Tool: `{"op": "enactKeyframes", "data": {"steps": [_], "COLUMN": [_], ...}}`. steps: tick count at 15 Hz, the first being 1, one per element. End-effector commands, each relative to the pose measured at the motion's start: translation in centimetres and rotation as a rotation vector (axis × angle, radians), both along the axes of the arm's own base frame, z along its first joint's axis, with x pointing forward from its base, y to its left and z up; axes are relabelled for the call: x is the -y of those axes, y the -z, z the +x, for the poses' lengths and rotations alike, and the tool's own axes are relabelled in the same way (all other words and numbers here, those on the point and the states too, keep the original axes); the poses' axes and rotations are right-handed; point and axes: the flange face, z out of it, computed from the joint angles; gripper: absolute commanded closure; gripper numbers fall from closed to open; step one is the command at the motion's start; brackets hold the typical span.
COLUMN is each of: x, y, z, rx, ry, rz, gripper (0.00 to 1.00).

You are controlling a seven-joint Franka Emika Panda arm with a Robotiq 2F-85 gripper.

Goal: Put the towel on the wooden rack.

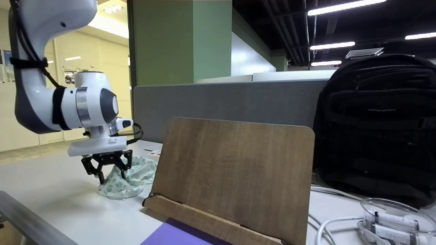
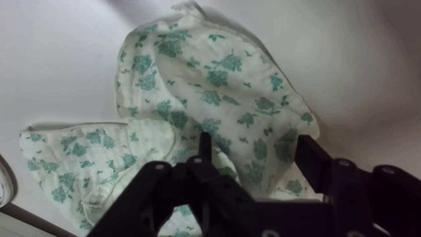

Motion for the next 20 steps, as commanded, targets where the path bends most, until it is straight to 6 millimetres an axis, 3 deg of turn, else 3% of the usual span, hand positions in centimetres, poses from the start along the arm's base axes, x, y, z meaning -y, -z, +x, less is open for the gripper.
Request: {"op": "enactKeyframes", "data": {"steps": [1, 6, 11, 15, 20], "x": [0.0, 0.6, 1.4, 3.3, 9.7], "y": [-0.4, -1.9, -6.2, -12.4, -23.7], "z": [0.5, 1.3, 4.0, 7.6, 12.3], "rx": [0.016, 0.030, 0.057, 0.042, 0.143], "ry": [0.007, 0.025, 0.069, 0.166, 0.320], "rz": [0.014, 0.012, -0.003, -0.012, -0.031], "gripper": [0.63, 0.97, 1.00, 1.00, 1.00]}}
